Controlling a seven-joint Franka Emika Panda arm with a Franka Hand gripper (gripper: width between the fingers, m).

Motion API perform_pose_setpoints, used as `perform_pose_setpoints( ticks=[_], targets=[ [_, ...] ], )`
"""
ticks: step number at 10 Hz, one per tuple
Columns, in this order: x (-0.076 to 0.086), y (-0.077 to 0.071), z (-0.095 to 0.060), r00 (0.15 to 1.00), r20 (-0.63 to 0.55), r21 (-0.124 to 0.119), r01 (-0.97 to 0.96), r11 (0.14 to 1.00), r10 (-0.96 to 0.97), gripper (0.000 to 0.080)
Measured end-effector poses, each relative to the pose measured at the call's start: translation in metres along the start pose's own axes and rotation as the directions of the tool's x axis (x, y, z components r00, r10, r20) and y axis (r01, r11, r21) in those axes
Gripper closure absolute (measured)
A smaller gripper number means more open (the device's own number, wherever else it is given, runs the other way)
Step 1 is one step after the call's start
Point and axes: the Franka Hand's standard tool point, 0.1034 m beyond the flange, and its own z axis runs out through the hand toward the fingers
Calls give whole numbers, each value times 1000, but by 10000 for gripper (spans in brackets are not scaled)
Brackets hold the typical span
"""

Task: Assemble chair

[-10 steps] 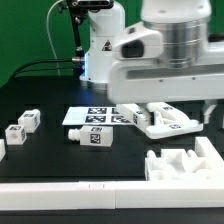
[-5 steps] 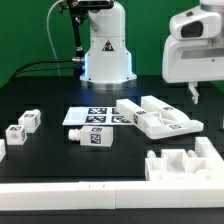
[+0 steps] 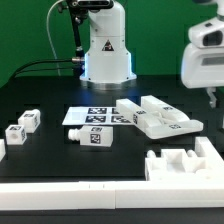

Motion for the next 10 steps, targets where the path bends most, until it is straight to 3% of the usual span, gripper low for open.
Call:
perform_pose_setpoints(
  ticks=[1,4,5,7,10],
  targets=[
    [-5,-8,7,1000,-16,-3,18,1000,-18,150],
    [-5,-7,8,1000,-14,-3,19,1000,-19,150],
    [-10,-11,17,999,-33,1,36,999,-36,150],
    [-40,-19,46,998,-37,-2,55,999,-55,150],
    [-47,-23,62,997,-38,-4,67,998,-67,150]
  ],
)
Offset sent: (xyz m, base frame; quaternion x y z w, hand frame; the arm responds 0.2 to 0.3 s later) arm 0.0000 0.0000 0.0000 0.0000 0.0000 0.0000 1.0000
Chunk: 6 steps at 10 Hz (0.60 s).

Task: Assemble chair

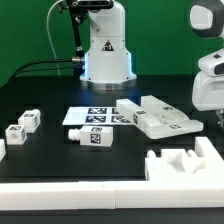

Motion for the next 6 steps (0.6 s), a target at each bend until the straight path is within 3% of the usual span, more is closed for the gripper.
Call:
perform_pose_setpoints(
  ticks=[2,3,4,6],
  targets=[
    [0,0,0,1000,0,0,0,1000,0,395],
    [0,0,0,1000,0,0,0,1000,0,395],
    [1,1,-1,1000,3,-2,5,1000,-5,517],
    [11,25,-34,1000,14,-11,2,1000,-2,517]
  ],
)
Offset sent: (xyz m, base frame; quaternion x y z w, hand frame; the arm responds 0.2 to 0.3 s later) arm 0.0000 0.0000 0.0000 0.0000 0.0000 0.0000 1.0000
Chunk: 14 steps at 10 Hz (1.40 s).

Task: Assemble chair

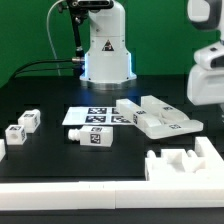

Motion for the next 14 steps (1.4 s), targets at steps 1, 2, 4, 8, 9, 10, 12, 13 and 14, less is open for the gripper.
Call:
perform_pose_setpoints(
  ticks=[1,2,4,8,9,10,12,13,14],
  targets=[
    [-1,17,-15,999,2,-3,32,999,-32,517],
    [2,45,-32,998,-4,2,59,998,-59,517],
    [1,57,-32,1000,-1,3,31,1000,-31,517],
    [-6,86,-30,993,7,16,116,993,-117,515],
    [-18,112,-35,989,13,17,145,989,-146,515],
    [-29,137,-39,980,20,15,196,981,-196,515],
    [-32,188,-41,956,20,16,292,956,-292,515],
    [-29,191,-43,958,16,17,285,958,-285,515],
    [-29,189,-42,957,17,17,288,958,-288,515]
  ],
)
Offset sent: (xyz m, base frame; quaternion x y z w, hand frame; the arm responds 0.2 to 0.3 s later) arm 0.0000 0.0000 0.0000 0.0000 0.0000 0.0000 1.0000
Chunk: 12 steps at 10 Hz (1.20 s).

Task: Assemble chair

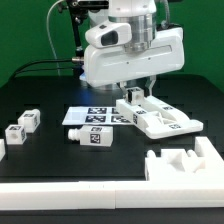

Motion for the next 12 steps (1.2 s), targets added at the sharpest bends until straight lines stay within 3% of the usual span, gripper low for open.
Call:
perform_pose_setpoints(
  ticks=[2,3,6,8,11,12],
  targets=[
    [-2,3,3,1000,4,0,-4,1000,4,515],
    [-12,17,12,999,13,-1,36,999,-36,515],
    [-68,88,27,996,34,-1,88,996,-88,515],
    [-85,123,43,989,20,-34,144,989,-143,515],
    [-84,128,46,990,15,-42,139,989,-138,515],
    [-84,128,46,990,15,-41,138,989,-138,406]
  ],
)
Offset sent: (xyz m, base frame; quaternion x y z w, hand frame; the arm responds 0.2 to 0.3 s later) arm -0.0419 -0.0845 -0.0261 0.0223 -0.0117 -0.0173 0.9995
